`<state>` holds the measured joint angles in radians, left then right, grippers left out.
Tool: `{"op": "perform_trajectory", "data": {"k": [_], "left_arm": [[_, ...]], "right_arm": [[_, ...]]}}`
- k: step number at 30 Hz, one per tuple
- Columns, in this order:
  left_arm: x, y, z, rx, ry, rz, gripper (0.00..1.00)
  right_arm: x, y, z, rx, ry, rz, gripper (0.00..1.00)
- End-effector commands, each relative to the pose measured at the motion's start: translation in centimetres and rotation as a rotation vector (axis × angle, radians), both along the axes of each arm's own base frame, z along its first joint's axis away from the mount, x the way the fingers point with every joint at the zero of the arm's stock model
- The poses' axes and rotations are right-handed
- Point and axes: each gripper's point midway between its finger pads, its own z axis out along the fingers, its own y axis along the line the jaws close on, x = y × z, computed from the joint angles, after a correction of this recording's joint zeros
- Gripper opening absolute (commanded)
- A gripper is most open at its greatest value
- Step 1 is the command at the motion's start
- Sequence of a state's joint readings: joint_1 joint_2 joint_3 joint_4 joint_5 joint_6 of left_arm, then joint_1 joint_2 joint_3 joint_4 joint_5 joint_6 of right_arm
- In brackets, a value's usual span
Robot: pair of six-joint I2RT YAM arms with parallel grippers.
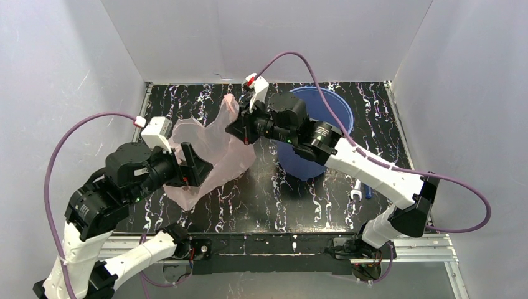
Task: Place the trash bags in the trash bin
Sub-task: Place the trash bag in the trash bin.
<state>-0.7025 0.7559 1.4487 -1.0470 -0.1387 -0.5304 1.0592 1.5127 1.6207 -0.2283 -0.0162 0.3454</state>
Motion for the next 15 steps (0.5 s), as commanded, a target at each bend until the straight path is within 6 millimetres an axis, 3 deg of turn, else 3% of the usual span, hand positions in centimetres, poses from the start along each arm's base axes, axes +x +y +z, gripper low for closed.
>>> {"op": "perform_trajectory", "data": {"k": [1, 8, 15], "left_arm": [[-1.2, 0.9, 0.4, 0.069, 0.002, -0.049, 0.90], [-1.7, 2.3, 1.0, 0.102, -0.019, -0.033, 0.92], [-1.9, 2.6, 0.9, 0.128, -0.023, -0.045, 0.85]], "right_arm": [[1.2, -0.6, 1.1, 0.010, 0.026, -0.033, 0.01], [3.1, -1.5, 0.3, -0.012, 0.066, -0.058, 0.01], [4.3, -2.0, 0.4, 0.004, 0.096, -0.044, 0.01]]}}
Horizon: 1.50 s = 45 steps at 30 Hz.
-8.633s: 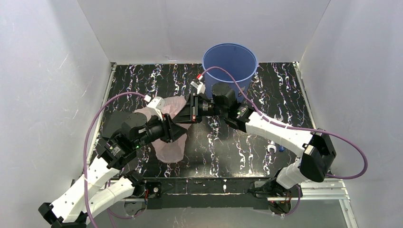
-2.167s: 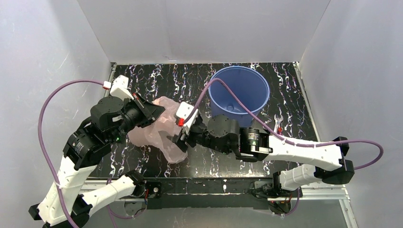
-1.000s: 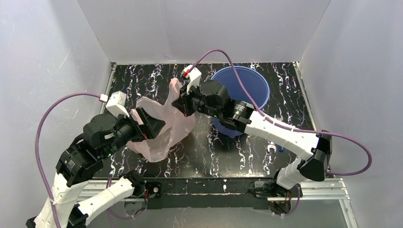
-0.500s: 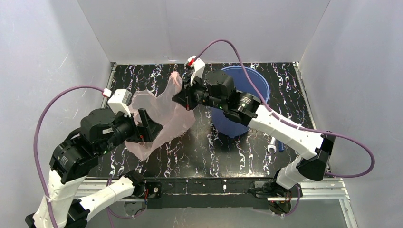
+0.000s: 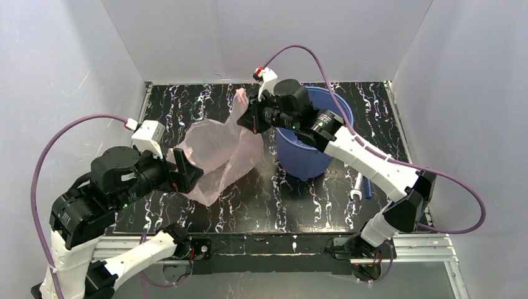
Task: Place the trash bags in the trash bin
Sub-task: Place the trash bag in the trash bin.
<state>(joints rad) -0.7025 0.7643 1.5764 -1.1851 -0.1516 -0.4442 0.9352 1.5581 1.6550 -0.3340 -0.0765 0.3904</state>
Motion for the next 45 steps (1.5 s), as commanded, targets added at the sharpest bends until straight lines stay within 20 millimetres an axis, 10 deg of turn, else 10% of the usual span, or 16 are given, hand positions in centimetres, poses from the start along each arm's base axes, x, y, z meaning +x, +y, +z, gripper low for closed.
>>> {"op": "perform_trajectory", "data": {"k": [1, 15, 24, 26, 35, 45], "left_arm": [[-0.2, 0.1, -0.6, 0.052, 0.016, -0.029, 0.82], [-2.5, -2.9, -1.2, 0.008, 0.132, -0.219, 0.66], [-0.2, 0.4, -2.4, 0.104, 0.128, 0.017, 0.00], [0.4, 0.6, -1.5, 0.078, 0.079, 0.052, 0.00], [1.7, 1.2, 8.5, -0.204, -0.316, 0.102, 0.00], [1.5, -1.4, 12.2, -0.345, -0.483, -0.028, 0.00]], "right_arm": [[0.1, 0.2, 3.1, 0.076, -0.018, 0.032, 0.01], [0.5, 0.7, 3.5, 0.094, 0.015, 0.080, 0.01], [0.0, 2.1, 5.6, 0.128, -0.002, 0.165, 0.01], [-0.1, 2.3, 6.5, 0.130, -0.031, 0.189, 0.01], [0.5, -0.1, 16.2, 0.230, -0.349, 0.126, 0.01], [-0.4, -8.4, 26.4, 0.278, -0.694, -0.116, 0.01]]}}
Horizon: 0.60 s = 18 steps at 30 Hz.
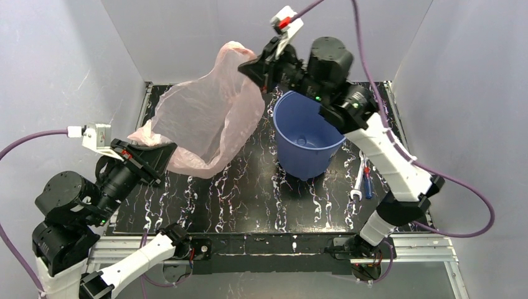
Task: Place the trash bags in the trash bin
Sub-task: Place the trash bag in the trash bin.
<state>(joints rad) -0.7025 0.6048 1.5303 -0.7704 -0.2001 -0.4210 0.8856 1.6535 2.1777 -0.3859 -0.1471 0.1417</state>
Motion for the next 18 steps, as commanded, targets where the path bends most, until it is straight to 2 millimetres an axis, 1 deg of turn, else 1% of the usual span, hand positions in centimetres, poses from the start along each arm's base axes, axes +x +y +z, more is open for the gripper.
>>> {"op": "perform_trajectory", "data": {"k": [1, 5, 8, 9, 11, 14, 15, 16, 18], "left_arm": [[1.1, -2.8, 2.4, -0.022, -0.084, -0.084, 0.00], [1.5, -5.0, 3.9, -0.037, -0.119, -0.166, 0.00], [1.9, -5.5, 5.7, -0.061, -0.166, -0.171, 0.00], [2.0, -5.7, 6.3, -0.072, -0.186, -0.176, 0.00], [2.1, -6.2, 7.6, -0.097, -0.227, -0.193, 0.00], [2.0, -7.7, 8.8, -0.087, -0.241, -0.263, 0.00], [1.9, -8.1, 9.1, -0.078, -0.236, -0.281, 0.00], [1.8, -8.4, 9.6, -0.076, -0.238, -0.300, 0.00], [1.9, -9.6, 9.8, -0.084, -0.234, -0.347, 0.00]], "right_arm": [[-1.7, -7.6, 8.8, 0.140, -0.243, -0.191, 0.01], [-2.6, -11.2, 10.3, 0.128, -0.329, -0.280, 0.01], [-3.9, -13.4, 11.7, 0.142, -0.378, -0.307, 0.01], [-4.4, -13.8, 12.0, 0.144, -0.389, -0.301, 0.01], [-5.2, -14.8, 12.4, 0.155, -0.397, -0.299, 0.01], [-6.7, -16.7, 12.9, 0.200, -0.399, -0.309, 0.01], [-7.0, -17.3, 12.9, 0.216, -0.395, -0.318, 0.01], [-7.2, -17.7, 12.4, 0.217, -0.391, -0.324, 0.01], [-7.7, -19.1, 12.2, 0.234, -0.393, -0.351, 0.01]]}}
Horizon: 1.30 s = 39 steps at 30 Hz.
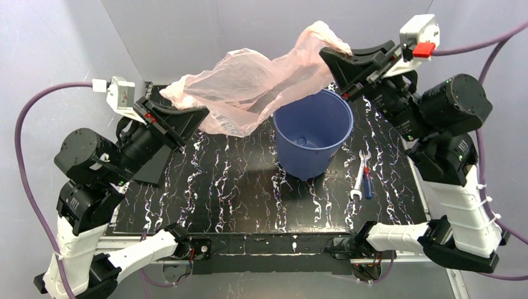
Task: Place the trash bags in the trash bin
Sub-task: Place the trash bag in the trash bin.
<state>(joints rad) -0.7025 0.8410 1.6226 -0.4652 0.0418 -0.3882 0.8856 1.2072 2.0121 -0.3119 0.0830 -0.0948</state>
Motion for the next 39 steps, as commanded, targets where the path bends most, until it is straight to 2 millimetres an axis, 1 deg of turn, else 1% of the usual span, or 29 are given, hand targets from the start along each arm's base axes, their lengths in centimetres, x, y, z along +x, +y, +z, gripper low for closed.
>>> {"op": "perform_trajectory", "data": {"k": [1, 4, 7, 8, 10, 14, 16, 17, 18, 20, 22, 24, 26, 28, 29, 30, 32, 33, 35, 38, 39], "left_arm": [[-1.1, -2.1, 2.9, -0.029, -0.079, -0.132, 0.00], [-0.7, -3.9, 3.1, -0.049, -0.064, -0.192, 0.00], [-0.8, -6.3, 3.6, -0.047, -0.045, -0.310, 0.00], [-0.6, -7.2, 3.6, -0.041, -0.031, -0.340, 0.00], [-0.8, -8.1, 4.5, -0.048, -0.038, -0.394, 0.00], [-1.2, -9.4, 7.1, -0.092, -0.083, -0.476, 0.00], [-1.1, -10.1, 8.3, -0.107, -0.098, -0.510, 0.00], [-1.5, -10.1, 9.4, -0.121, -0.119, -0.529, 0.00], [-1.5, -10.4, 9.9, -0.128, -0.123, -0.547, 0.00], [-1.5, -11.1, 10.6, -0.137, -0.132, -0.580, 0.00], [-1.0, -11.7, 11.0, -0.150, -0.133, -0.596, 0.00], [0.0, -12.7, 10.4, -0.141, -0.092, -0.602, 0.00], [1.1, -13.6, 9.4, -0.128, -0.044, -0.599, 0.00], [2.6, -14.5, 7.6, -0.109, 0.001, -0.575, 0.00], [3.3, -14.9, 6.6, -0.097, 0.018, -0.566, 0.00], [4.3, -15.4, 5.3, -0.079, 0.048, -0.544, 0.00], [5.9, -16.1, 3.7, -0.052, 0.083, -0.510, 0.00], [6.3, -16.5, 3.5, -0.046, 0.091, -0.509, 0.00], [6.7, -17.3, 3.8, -0.044, 0.095, -0.532, 0.00], [7.4, -18.0, 4.7, -0.044, 0.080, -0.541, 0.00], [7.4, -18.0, 5.2, -0.044, 0.070, -0.542, 0.00]], "right_arm": [[-0.7, -3.1, 0.6, 0.071, -0.026, -0.075, 0.01], [-1.1, -5.1, 1.0, 0.104, -0.027, -0.124, 0.01], [-1.3, -6.8, 1.0, 0.101, -0.013, -0.176, 0.01], [-1.4, -7.3, 1.0, 0.103, -0.009, -0.190, 0.01], [-1.6, -8.8, 0.8, 0.123, -0.001, -0.232, 0.01], [-2.2, -11.8, 0.4, 0.158, 0.006, -0.308, 0.01], [-2.4, -13.3, 0.5, 0.173, 0.009, -0.356, 0.01], [-2.7, -14.0, 0.9, 0.180, 0.001, -0.369, 0.01], [-2.8, -14.5, 1.0, 0.182, 0.001, -0.385, 0.01], [-2.6, -15.7, 1.2, 0.191, 0.013, -0.441, 0.01], [-2.0, -17.5, 0.7, 0.199, 0.043, -0.544, 0.01], [-1.4, -18.6, 0.0, 0.188, 0.076, -0.619, 0.01], [-0.4, -18.7, -1.4, 0.138, 0.124, -0.683, 0.01], [0.9, -17.1, -3.5, 0.042, 0.169, -0.691, 0.01], [2.0, -15.8, -4.9, -0.021, 0.197, -0.693, 0.01], [2.8, -14.9, -6.4, -0.078, 0.229, -0.700, 0.01], [4.1, -13.7, -7.9, -0.132, 0.272, -0.731, 0.01], [4.7, -13.2, -8.3, -0.153, 0.285, -0.740, 0.01], [5.5, -12.3, -8.6, -0.184, 0.288, -0.749, 0.01], [6.3, -11.7, -8.4, -0.200, 0.280, -0.769, 0.01], [6.5, -11.2, -8.2, -0.200, 0.275, -0.751, 0.01]]}}
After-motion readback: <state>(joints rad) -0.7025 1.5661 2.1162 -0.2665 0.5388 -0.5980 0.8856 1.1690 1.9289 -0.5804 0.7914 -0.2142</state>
